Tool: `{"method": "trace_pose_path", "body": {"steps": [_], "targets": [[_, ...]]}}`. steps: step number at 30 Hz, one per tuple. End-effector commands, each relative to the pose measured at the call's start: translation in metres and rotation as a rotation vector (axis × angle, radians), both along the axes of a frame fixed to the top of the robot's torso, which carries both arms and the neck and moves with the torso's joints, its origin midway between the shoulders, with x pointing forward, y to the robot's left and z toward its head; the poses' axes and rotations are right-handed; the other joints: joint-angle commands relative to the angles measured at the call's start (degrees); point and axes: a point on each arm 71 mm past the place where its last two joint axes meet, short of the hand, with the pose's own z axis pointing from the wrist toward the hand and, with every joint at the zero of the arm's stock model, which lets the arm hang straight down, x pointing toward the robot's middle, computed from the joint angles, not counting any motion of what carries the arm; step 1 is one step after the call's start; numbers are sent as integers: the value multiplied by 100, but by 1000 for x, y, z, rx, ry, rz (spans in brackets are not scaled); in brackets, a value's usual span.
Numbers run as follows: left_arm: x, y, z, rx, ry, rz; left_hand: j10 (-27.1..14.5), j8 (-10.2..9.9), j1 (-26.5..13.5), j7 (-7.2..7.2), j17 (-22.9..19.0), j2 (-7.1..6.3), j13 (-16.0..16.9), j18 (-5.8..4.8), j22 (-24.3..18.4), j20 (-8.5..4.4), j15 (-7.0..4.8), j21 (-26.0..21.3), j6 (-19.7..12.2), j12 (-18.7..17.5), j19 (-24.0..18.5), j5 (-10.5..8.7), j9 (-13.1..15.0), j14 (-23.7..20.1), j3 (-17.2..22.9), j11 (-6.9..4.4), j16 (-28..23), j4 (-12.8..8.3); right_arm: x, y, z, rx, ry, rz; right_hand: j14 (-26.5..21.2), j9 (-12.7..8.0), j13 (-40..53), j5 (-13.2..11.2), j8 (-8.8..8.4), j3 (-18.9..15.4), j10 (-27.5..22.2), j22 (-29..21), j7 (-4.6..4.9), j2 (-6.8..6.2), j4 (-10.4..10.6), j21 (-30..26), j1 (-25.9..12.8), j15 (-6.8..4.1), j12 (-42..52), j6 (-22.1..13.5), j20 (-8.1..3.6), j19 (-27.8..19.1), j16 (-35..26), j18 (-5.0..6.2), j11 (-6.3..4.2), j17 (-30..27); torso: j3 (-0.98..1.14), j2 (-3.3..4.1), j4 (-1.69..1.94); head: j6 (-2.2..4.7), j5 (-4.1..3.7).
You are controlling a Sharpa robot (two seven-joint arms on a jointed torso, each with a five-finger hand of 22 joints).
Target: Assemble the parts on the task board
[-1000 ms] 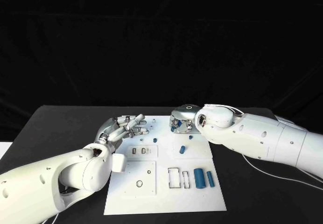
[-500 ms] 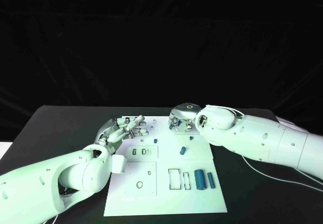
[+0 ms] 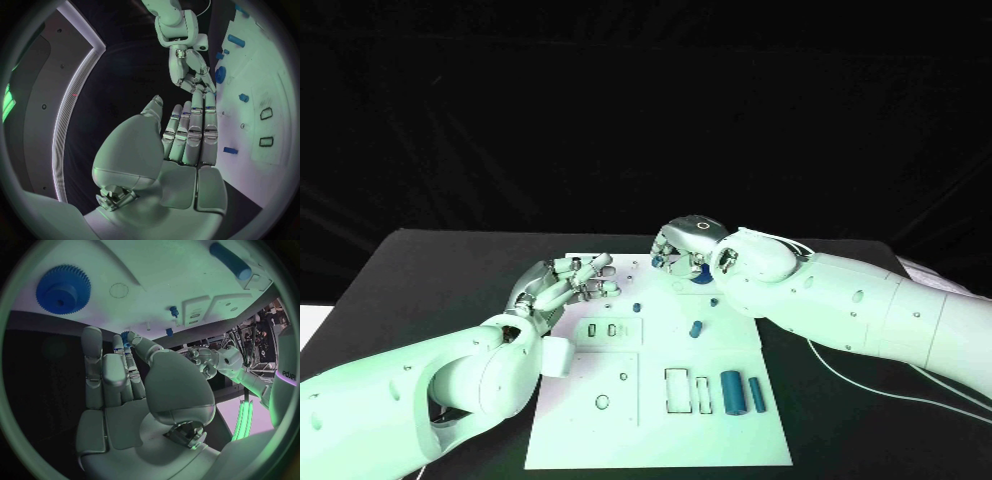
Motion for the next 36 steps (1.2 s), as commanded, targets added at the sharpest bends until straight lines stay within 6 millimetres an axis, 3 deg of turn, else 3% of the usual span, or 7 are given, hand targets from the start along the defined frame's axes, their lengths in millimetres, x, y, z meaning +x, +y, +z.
{"method": "trace_pose_path", "body": {"steps": [1, 12, 31, 36], "targets": [[0, -3, 1, -12, -4, -21, -19, -29, 43, 18, 8, -10, -5, 18, -10, 16, 3, -24, 0, -17, 21, 31, -6, 11, -10, 41, -11, -22, 4, 4, 1, 26, -6, -35, 186, 60, -10, -11, -10, 1, -64, 16, 12, -73, 43, 40, -9, 29, -23, -31, 41, -25, 43, 1, -2, 19, 2, 5, 12, 5, 4], [0, -3, 1, -12, -2, -23, -19, -29, 43, 18, 8, -10, -5, 18, -10, 16, 3, -24, 0, -17, 21, 31, -6, 11, -10, 41, -11, -22, 12, 23, -4, 8, 6, -33, 181, 58, -11, -24, -24, 37, -115, 51, 25, -105, 104, 85, -33, 43, -23, -61, 55, -48, 102, 0, 14, 70, 9, 22, 3, 17, 8], [0, -5, 1, -15, -1, -29, -19, -29, 43, 18, 8, -10, -5, 18, -10, 16, 3, -24, 0, -17, 21, 31, -6, 11, -10, 41, -11, -22, 16, 40, -12, -18, 44, -39, 182, 57, -11, -30, -29, 55, -134, 78, 32, -114, 133, 113, -41, 49, -22, -77, 61, -54, 142, -2, 20, 111, -3, 20, 7, -27, 36], [0, -6, 1, -14, 0, -29, -19, -29, 43, 18, 8, -10, -5, 18, -10, 16, 3, -24, 0, -17, 21, 31, -6, 11, -10, 41, -11, -22, 17, 42, -13, -23, 50, -39, 181, 57, -11, -31, -30, 58, -140, 77, 34, -120, 140, 115, -44, 51, -22, -83, 63, -60, 147, -2, 22, 113, -5, 22, 6, -1, 72]]}}
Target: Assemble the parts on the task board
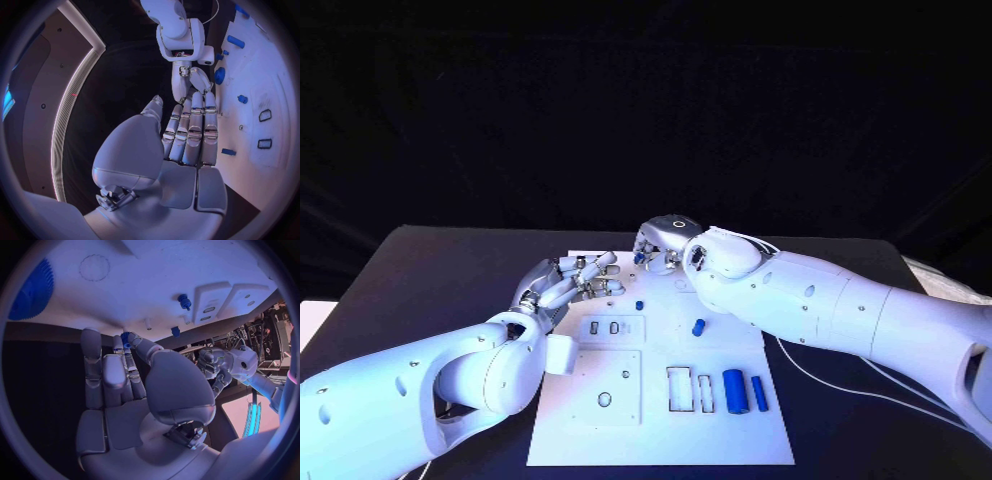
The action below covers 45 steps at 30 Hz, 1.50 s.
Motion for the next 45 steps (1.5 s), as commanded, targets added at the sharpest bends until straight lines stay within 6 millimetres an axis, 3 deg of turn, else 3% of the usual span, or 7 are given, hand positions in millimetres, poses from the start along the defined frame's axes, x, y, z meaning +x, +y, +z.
{"method": "trace_pose_path", "body": {"steps": [1, 15, 22, 27, 32, 37, 45], "targets": [[0, -3, 2, -12, -5, -22, -19, -29, 43, 18, 5, -10, -5, 19, -6, 16, 3, -24, 0, -17, 21, 31, -6, 11, -10, 41, -11, -23, 0, 2, -5, -24, 26, -5, 183, 3, -6, -20, 11, -2, -36, 16, -1, -70, 47, 35, -8, 51, -22, -21, 20, -14, 53, -3, -6, 29, -5, 3, 0, 21, 39], [-2, -6, 2, -17, -6, -31, -20, -35, 46, 19, 17, 1, -4, 18, -8, 17, 4, -26, 0, -24, 25, 32, -5, 12, -7, 42, -16, -25, 3, 5, -8, -35, 31, -39, 151, -30, -16, -24, -13, 62, -285, 45, 76, -216, 145, 112, -27, 114, -35, -218, 72, -99, 132, 1, 68, 62, -9, 10, 7, 14, 37], [-2, -7, 3, -20, -6, -37, -22, -38, 51, 19, 20, 5, -4, 18, -10, 17, 5, -28, -2, -27, 25, 33, -5, 9, -4, 42, -20, -29, 1, 4, -9, -8, 5, -38, 24, -124, -18, -26, -25, -156, -1075, -398, 244, -547, 193, -130, -38, 281, -10, -1071, 200, -439, -77, 80, 262, -293, -5, 4, 7, 13, 70], [-2, -7, 2, -20, -4, -39, -26, -42, 55, 20, 24, 7, -4, 17, -12, 18, 6, -31, -5, -31, 24, 34, -5, 5, -3, 43, -24, -32, -5, -6, -6, 12, -4, -33, -1, -72, -7, 50, 48, -229, -1128, -405, 280, -542, 181, -127, 48, 303, 46, -911, 222, -450, -139, 84, 286, -394, -6, 12, 12, 25, 67], [-3, -6, 2, -19, -2, -39, -26, -42, 55, 20, 24, 7, -4, 17, -12, 18, 6, -31, -5, -31, 24, 34, -5, 5, -3, 43, -24, -32, -15, -35, 6, 58, -5, -59, 38, -47, 7, 144, 62, -293, -933, -326, 209, -525, 222, -45, 74, 260, 182, -755, 207, -394, -38, 80, 223, -281, 3, -2, -16, 20, 70], [-3, -3, 2, -18, 1, -39, -33, -49, 62, 23, 30, 8, -5, 17, -15, 20, 9, -35, -11, -39, 21, 34, -6, -3, 0, 46, -32, -40, -23, -77, 20, 156, 64, -153, 168, -39, 114, 223, 49, -347, -190, 271, 137, -552, 361, 347, -37, 137, 512, -672, 139, -90, 346, -12, 67, 213, 14, -10, -67, 44, 78], [-3, 1, 2, -16, 2, -35, -36, -53, 63, 25, 33, 8, -5, 16, -17, 20, 11, -37, -14, -42, 20, 33, -6, -6, -1, 48, -36, -41, -26, -127, 23, 194, 199, -264, 302, -87, 814, 503, 2, -808, 974, 1235, -39, -844, 433, 967, -63, -75, 1493, -965, -68, 399, 915, -175, -188, 954, 44, -29, -142, 65, 107]]}}
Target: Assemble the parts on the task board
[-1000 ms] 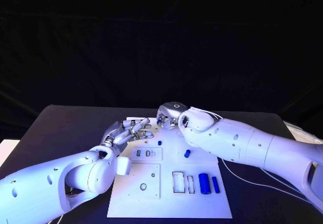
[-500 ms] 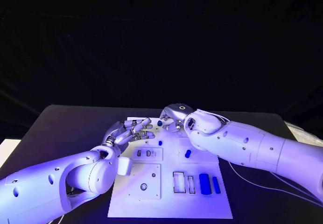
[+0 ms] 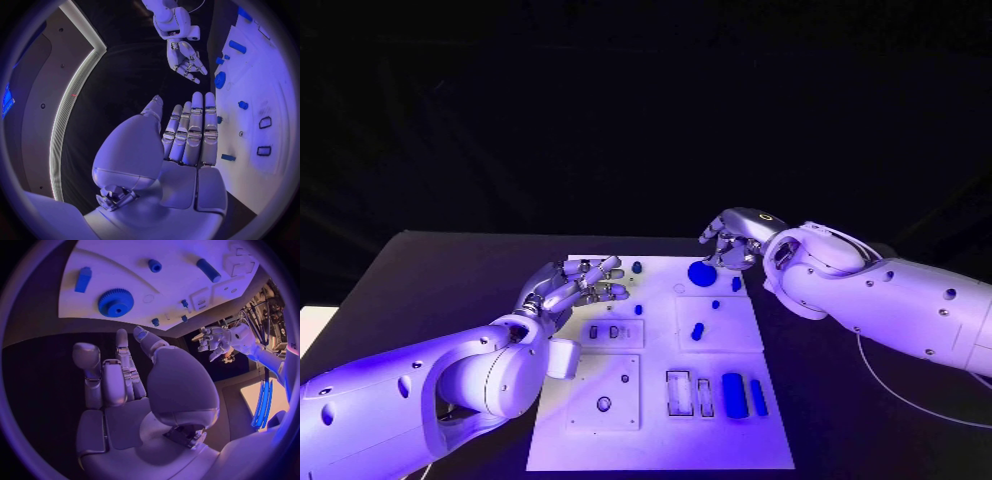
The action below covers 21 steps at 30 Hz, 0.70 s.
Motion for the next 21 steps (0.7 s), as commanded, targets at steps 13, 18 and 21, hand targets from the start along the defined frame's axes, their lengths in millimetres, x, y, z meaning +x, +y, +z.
{"method": "trace_pose_path", "body": {"steps": [13, 18, 21], "targets": [[2, -2, 0, -11, -1, -23, -13, -27, 62, 23, 13, 12, -3, 15, -11, 23, 15, -45, -10, -22, 12, 32, -4, -21, -1, 28, -48, -43, 10, -16, -21, -30, 228, -68, 335, 57, 3865, 207, 64, -994, -630, 687, 24, 186, 498, 470, 174, 15, 3493, -174, 19, 219, 564, -169, 19, 721, 11, -2, -25, 8, -18], [2, -2, -1, -10, 0, -21, -13, -27, 62, 23, 14, 13, -3, 14, -12, 24, 16, -46, -9, -22, 10, 32, -4, -24, -1, 28, -50, -43, 10, -9, -22, -34, 218, -51, 348, 65, 4236, 224, 77, -1037, -555, 761, 25, 223, 524, 520, 214, 19, 3823, -161, 25, 239, 625, -181, 23, 816, 5, -1, -21, 5, -20], [2, -2, -1, -10, 0, -20, -13, -27, 62, 23, 14, 13, -3, 14, -12, 24, 16, -46, -9, -22, 10, 32, -4, -24, -1, 28, -50, -43, 10, -5, -22, -36, 211, -41, 362, 73, 4519, 231, 92, -1071, -470, 839, 23, 237, 539, 567, 230, 21, 4084, -141, 27, 267, 681, -193, 23, 911, 3, -1, -24, -3, -27]]}}
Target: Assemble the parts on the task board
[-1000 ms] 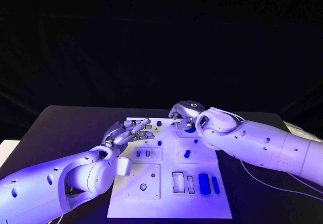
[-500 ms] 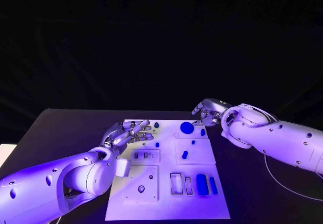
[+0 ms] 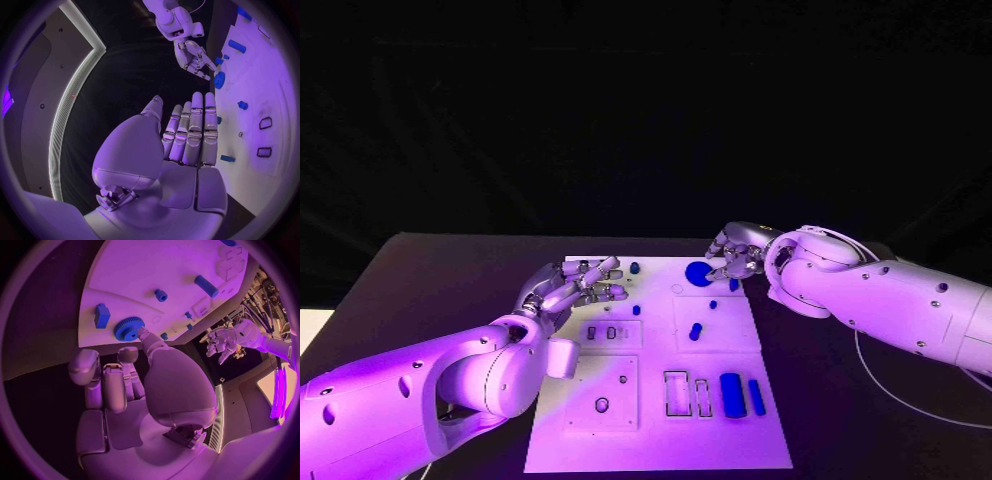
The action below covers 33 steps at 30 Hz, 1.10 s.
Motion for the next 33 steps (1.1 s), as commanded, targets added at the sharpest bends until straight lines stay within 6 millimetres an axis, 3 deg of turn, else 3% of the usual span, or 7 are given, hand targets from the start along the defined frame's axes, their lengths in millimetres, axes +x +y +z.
{"method": "trace_pose_path", "body": {"steps": [1, 13, 33], "targets": [[0, -2, 1, -11, -5, -20, -13, -27, 62, 23, 9, 13, -3, 14, -6, 24, 16, -25, -9, -23, 10, 32, -4, -24, -1, 28, -23, -43, 0, 5, -2, -17, 15, 20, 387, 11, 221, 30, 29, -65, 93, 60, -18, 54, 7, 50, 14, 40, 203, 31, 6, 51, 51, -108, 10, 71, -4, 1, -2, -12, -10], [0, -4, 1, -12, -3, -22, -13, -27, 62, 23, 9, 13, -3, 14, -6, 24, 16, -25, -9, -23, 10, 32, -4, -24, -1, 28, -23, -43, 6, 15, -7, -34, 19, 23, 398, 18, 496, 42, 44, -82, 146, 122, -14, 118, 23, 95, 55, 45, 449, 46, 10, 67, 108, -117, 14, 163, -3, 5, 9, -56, 0], [1, -3, 0, -9, -4, -16, -13, -27, 62, 23, 9, 13, -3, 14, -6, 24, 16, -25, -9, -23, 10, 32, -4, -24, -1, 28, -23, -43, 9, 12, -8, -50, 7, 9, 402, 21, 616, 50, 52, -63, 165, 150, -11, 172, 21, 115, 91, 48, 552, 55, 14, 73, 132, -121, 16, 201, 2, 5, 2, -79, -8]]}}
